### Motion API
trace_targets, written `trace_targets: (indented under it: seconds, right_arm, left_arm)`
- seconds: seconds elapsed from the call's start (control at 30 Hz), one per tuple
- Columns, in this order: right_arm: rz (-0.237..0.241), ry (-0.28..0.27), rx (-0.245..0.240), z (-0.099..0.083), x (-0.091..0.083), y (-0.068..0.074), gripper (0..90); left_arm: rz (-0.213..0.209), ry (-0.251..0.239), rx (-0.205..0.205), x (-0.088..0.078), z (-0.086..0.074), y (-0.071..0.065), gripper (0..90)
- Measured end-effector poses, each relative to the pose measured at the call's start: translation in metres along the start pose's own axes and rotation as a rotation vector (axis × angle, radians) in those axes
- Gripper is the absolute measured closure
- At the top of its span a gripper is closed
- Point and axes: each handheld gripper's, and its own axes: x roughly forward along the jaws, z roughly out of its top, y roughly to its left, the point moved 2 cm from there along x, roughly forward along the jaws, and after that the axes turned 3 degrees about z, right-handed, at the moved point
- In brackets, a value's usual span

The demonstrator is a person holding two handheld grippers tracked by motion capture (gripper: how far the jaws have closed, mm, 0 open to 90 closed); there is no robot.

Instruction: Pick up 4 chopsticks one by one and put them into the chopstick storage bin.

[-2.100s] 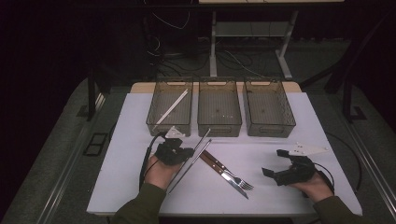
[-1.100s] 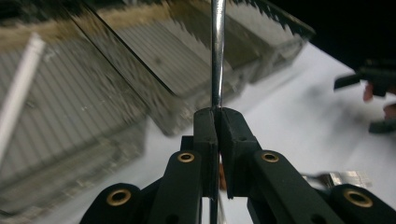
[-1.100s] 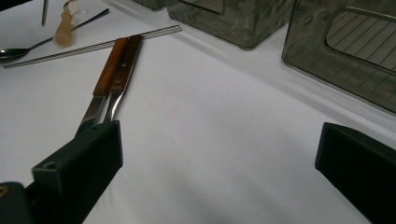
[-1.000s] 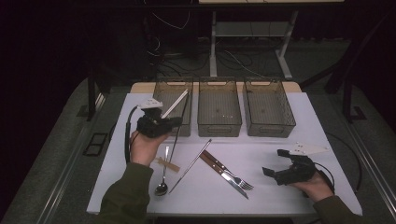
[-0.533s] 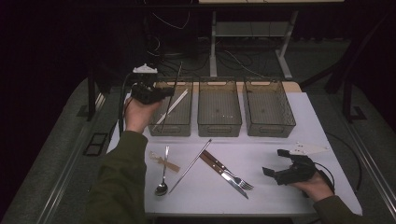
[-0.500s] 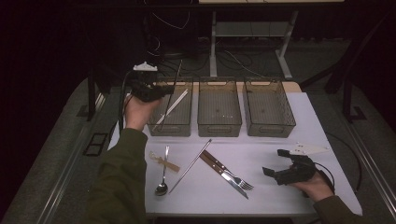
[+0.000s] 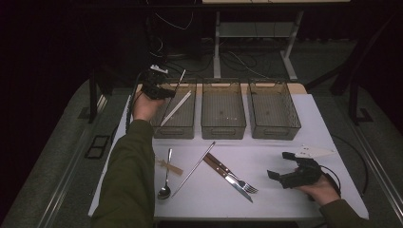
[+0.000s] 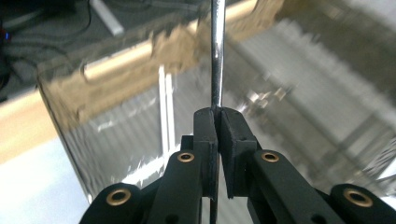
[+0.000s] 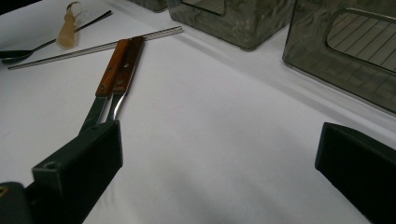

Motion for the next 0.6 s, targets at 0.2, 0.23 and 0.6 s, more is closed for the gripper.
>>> trace_targets:
  seconds: [0.2,0.23,0.6]
  right_arm:
    - [-0.002,-0.001,-0.001,0.0,0.0,0.0,0.8]
    - [-0.002,-0.002,0.0,0.0,0.0,0.0,0.8]
    - [-0.005,0.0,0.003,0.0,0.0,0.0,0.8]
  left_arm:
    - [0.02,0.022,-0.045,0.017,-0.025,0.009,84.1]
    - [0.031,0.018,-0.05,0.019,-0.029,0.01,82.2]
    - [-0.002,-0.027,-0.047,0.018,-0.041,0.003,57.2]
